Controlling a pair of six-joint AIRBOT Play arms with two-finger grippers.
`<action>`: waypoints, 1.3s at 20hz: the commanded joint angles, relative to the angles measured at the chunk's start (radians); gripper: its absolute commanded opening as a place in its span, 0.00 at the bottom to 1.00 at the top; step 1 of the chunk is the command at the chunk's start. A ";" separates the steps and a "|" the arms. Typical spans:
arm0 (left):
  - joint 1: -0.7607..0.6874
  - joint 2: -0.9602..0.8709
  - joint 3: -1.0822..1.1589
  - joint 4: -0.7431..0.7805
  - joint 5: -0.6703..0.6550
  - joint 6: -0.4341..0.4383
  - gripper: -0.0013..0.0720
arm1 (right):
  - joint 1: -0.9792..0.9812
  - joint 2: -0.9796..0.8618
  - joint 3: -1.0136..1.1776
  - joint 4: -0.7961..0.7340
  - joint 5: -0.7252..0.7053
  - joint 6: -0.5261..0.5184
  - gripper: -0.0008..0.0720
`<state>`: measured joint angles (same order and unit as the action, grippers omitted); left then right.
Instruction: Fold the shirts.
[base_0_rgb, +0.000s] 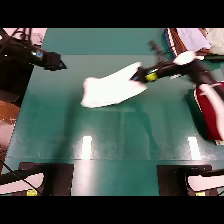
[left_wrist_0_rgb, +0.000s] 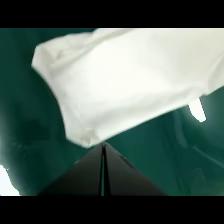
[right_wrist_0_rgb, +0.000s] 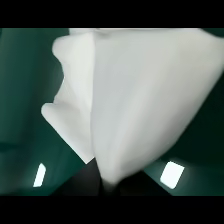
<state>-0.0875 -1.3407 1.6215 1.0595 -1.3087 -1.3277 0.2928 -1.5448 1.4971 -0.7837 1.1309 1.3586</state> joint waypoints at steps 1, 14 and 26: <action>-0.116 0.000 0.000 0.000 0.100 0.000 0.05 | -0.260 0.156 0.003 -0.108 0.060 0.040 0.03; -0.269 0.000 0.000 0.004 0.164 0.000 0.05 | -0.798 0.108 0.169 -0.099 -0.102 -0.075 0.03; -0.269 0.000 0.000 0.011 0.164 0.000 0.05 | -0.952 0.204 0.345 -0.109 0.219 -0.076 0.03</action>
<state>-0.3561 -1.3407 1.6215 1.0660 -1.1442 -1.3281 -0.6189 -1.3933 1.8816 -0.8906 1.2766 1.2827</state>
